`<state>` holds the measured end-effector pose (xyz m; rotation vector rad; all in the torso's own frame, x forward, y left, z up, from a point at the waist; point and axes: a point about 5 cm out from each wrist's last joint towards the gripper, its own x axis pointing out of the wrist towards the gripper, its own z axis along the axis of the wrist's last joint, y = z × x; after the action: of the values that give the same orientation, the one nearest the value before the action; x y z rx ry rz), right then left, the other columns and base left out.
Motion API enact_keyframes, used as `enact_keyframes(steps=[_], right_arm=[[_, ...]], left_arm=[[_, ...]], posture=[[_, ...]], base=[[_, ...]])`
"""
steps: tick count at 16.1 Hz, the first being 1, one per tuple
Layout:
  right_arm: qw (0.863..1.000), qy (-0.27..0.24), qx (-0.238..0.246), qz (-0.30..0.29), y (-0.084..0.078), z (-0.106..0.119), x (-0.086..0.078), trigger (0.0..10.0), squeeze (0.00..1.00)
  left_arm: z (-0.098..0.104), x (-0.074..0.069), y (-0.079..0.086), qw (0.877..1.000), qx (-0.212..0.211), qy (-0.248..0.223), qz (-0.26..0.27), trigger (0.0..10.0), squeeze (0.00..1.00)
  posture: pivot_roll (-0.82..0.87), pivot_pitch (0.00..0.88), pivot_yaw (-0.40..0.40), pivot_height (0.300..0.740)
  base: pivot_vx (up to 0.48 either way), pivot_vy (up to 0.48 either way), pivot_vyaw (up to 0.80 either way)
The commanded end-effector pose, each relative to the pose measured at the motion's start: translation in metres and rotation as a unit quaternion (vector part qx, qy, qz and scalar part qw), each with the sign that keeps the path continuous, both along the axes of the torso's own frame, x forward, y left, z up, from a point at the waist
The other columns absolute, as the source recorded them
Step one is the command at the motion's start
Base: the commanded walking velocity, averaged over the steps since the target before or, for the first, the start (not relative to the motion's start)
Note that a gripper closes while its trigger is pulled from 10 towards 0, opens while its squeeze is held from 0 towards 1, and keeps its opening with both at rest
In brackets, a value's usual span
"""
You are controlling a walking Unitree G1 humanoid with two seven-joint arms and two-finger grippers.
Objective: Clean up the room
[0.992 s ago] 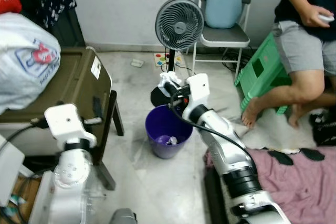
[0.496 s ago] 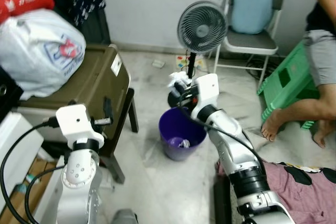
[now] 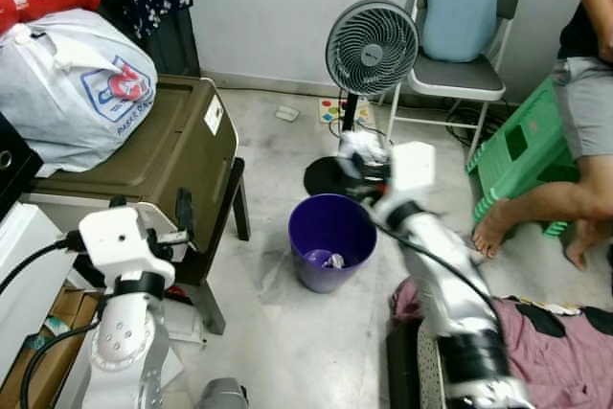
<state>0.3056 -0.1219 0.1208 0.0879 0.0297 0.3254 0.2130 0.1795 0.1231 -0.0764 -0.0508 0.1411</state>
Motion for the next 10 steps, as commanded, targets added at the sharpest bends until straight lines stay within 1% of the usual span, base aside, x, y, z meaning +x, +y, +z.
enact_keyframes(steps=[1, 2, 3, 4, 6, 10], right_arm=[[1.000, -0.001, 0.010, -0.015, -0.004, 0.005, 0.001, 10.0, 0.00], [1.000, 0.002, 0.011, -0.019, -0.005, 0.004, 0.002, 10.0, 0.00], [1.000, 0.000, 0.008, -0.013, -0.002, 0.005, 0.003, 10.0, 0.00], [1.000, -0.005, 0.001, -0.003, 0.003, 0.007, 0.003, 10.0, 0.00], [1.000, -0.005, 0.000, 0.001, 0.005, 0.008, 0.003, 10.0, 0.00], [1.000, -0.007, -0.004, 0.014, 0.009, 0.009, 0.003, 10.0, 0.00]], left_arm=[[0.006, 0.001, -0.002, 1.000, -0.001, -0.013, -0.014, 10.0, 0.00], [0.007, 0.004, -0.005, 1.000, -0.001, -0.017, -0.024, 10.0, 0.00], [0.009, 0.007, -0.008, 0.999, -0.001, -0.022, -0.031, 10.0, 0.00], [0.014, 0.014, -0.013, 0.999, -0.002, -0.034, -0.041, 10.0, 0.00], [0.016, 0.015, -0.016, 0.998, -0.003, -0.040, -0.047, 10.0, 0.00], [0.015, 0.015, -0.015, 0.998, -0.005, -0.038, -0.044, 10.0, 0.00]], posture=[[0.01, 0.000, -0.049, 0.740], [0.01, 0.000, -0.048, 0.740], [0.01, 0.000, -0.049, 0.740], [0.01, 0.000, -0.050, 0.740], [0.01, 0.000, -0.051, 0.740], [0.01, 0.000, -0.054, 0.740]], base=[[0.000, 0.000, 0.00], [0.000, 0.000, 0.00], [0.000, 0.000, 0.00], [0.000, 0.000, 0.00], [0.000, 0.000, 0.00], [0.277, 0.000, 0.00]])
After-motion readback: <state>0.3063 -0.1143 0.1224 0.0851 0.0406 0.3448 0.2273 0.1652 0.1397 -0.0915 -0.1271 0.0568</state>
